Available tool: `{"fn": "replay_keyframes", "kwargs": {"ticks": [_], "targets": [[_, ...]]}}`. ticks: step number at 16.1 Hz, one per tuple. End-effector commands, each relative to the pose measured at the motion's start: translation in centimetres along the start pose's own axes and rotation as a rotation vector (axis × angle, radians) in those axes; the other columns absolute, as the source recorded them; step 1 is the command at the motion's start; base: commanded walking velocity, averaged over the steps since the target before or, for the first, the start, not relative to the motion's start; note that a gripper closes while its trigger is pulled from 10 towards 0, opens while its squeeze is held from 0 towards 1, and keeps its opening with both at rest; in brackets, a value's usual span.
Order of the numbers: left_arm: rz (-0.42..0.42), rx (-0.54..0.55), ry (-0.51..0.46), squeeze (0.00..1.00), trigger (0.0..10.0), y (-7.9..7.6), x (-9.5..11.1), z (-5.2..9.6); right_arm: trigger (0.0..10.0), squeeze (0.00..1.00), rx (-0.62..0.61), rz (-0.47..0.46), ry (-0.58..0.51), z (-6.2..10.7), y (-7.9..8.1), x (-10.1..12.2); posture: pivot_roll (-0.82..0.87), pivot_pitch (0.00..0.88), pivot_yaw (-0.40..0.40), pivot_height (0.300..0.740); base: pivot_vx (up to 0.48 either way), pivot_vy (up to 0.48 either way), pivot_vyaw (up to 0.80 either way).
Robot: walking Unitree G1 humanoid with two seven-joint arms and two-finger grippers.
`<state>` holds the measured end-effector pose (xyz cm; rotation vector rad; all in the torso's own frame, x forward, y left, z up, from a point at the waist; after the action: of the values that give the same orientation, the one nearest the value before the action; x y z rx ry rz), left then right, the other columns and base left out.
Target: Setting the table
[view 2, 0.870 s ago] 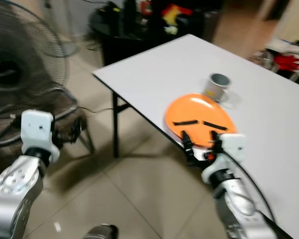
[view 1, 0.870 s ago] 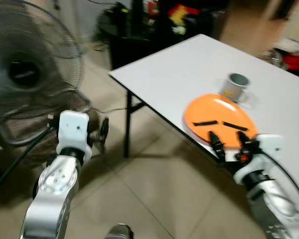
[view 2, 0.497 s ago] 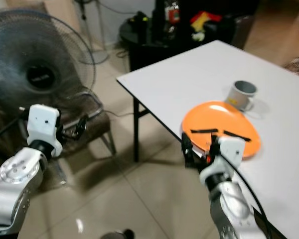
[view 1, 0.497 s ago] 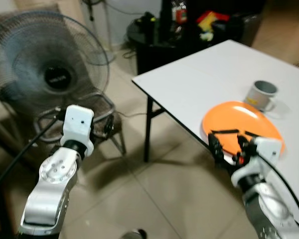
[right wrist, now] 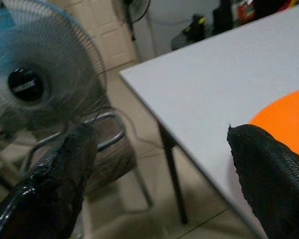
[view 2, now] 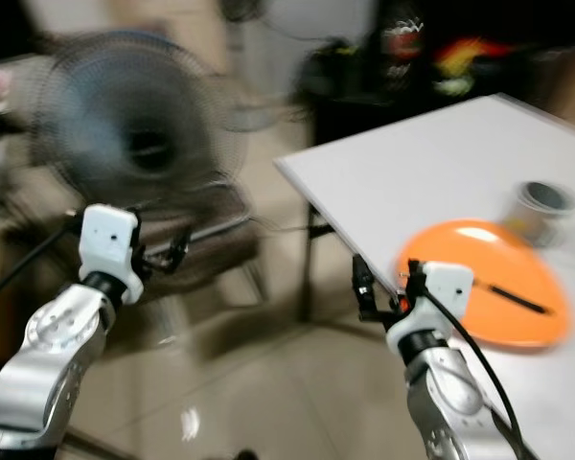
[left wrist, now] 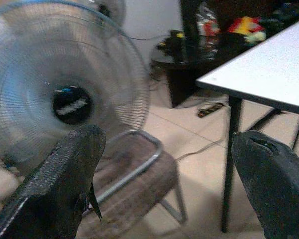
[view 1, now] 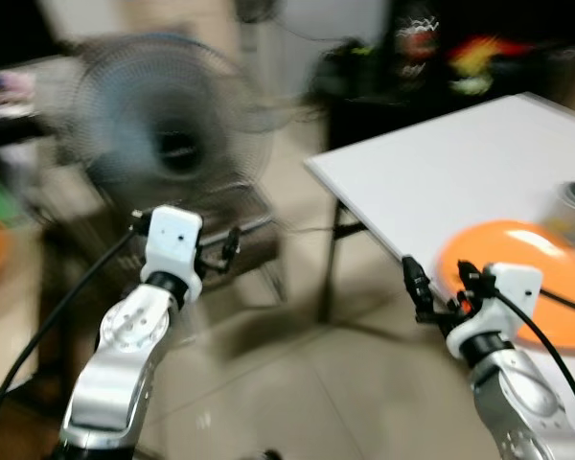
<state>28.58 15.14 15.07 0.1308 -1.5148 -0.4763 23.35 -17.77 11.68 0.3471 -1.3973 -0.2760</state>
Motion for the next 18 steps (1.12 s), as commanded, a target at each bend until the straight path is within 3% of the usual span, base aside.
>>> {"fn": "replay_keyframes", "kwargs": {"ticks": [1,5,7,9,10,18], "targets": [[0.001,0.029,0.02,0.0,10.0,0.7,-0.3,0.2,10.0,1.0,0.017,-0.013,-0.023,-0.3,0.5,0.4,0.02,0.0,0.029,0.74,0.0,0.0,0.8],[-0.001,0.071,0.065,0.0,10.0,0.9,-1.2,1.3,10.0,1.0,0.032,-0.071,-0.015,-0.5,0.4,0.2,0.04,0.0,-0.01,0.74,0.0,0.0,0.8],[-0.004,0.088,0.067,0.0,10.0,1.4,-0.8,1.6,10.0,1.0,0.021,-0.096,-0.016,-0.8,0.2,0.0,0.07,0.0,-0.012,0.74,0.0,0.0,0.0],[-0.016,0.086,0.064,0.0,10.0,1.8,-0.6,1.8,10.0,1.0,-0.048,0.005,0.029,-1.3,-0.3,-0.8,0.07,0.0,-0.011,0.74,0.0,0.27,0.0],[-0.019,0.086,0.064,0.0,10.0,1.9,-0.6,1.8,10.0,1.0,-0.05,0.005,0.016,-1.3,-0.3,-0.7,0.07,0.0,-0.008,0.74,0.0,0.292,0.0],[-0.04,0.054,0.061,0.0,10.0,1.7,0.0,1.3,10.0,1.0,-0.031,-0.068,0.046,-1.0,0.2,-1.3,0.07,0.0,0.009,0.74,0.0,0.302,0.0]]}}
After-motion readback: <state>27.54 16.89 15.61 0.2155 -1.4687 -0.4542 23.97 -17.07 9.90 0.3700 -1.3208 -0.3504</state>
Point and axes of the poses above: a point about 5 cm out from each wrist's last joint towards the gripper, its own z axis pointing back from the gripper into the wrist, its own x axis along the axis of the wrist's last joint, y = z × x, the point moved 2 cm from there along -z, pointing out of the wrist towards the gripper, and after that the axes turned 12 degrees about -z, right-handed, at the moved point
